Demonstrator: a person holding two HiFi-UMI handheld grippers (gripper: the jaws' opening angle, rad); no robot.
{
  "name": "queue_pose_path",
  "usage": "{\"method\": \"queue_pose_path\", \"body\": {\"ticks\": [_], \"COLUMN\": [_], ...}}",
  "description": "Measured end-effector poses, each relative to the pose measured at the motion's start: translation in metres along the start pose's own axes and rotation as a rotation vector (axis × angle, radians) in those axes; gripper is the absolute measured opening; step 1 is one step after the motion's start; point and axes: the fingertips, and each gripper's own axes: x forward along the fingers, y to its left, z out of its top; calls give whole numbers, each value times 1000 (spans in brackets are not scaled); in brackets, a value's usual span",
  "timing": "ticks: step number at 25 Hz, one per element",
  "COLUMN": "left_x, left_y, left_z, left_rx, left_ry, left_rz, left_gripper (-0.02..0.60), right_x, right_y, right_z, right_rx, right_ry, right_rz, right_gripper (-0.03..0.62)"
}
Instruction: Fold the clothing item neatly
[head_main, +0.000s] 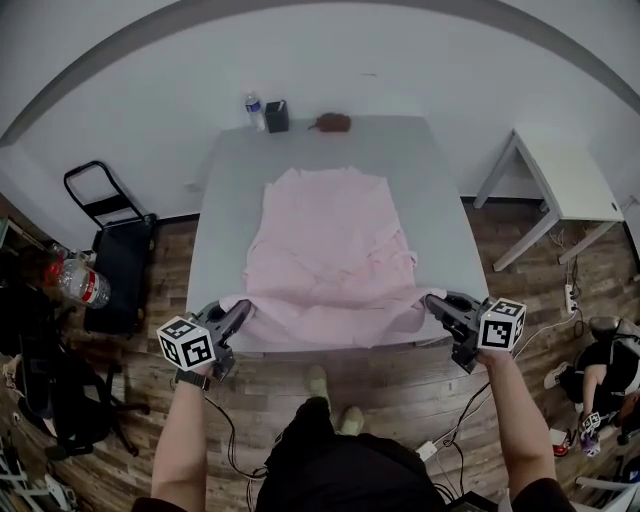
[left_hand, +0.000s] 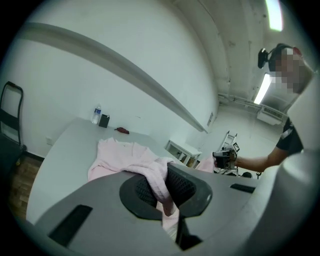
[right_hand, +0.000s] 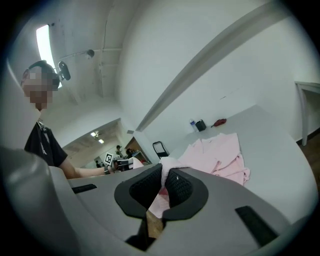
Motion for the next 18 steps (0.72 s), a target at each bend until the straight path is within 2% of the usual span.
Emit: {"method": "queue_pose_path", "body": {"ticks": [4,7,13,18], "left_x": [39,66,105,124], "left_y": [25,51,117,172], "left_z": [6,5,0,-9], "left_rx": [76,76,-29,-183], "left_ry": [43,74,127,162], "left_rz": [28,37,71,103], "left_gripper": [8,8,9,9], "right_x": [33,56,87,119], "right_y": [-44,-76,-124,-163], "right_z": [21,29,23,5], "right_rx": [-10,21,97,121], "right_ry": [2,-11,31,128], "right_rz": [-95,-167,-255,-316], "right_gripper": [25,25,26,27]}}
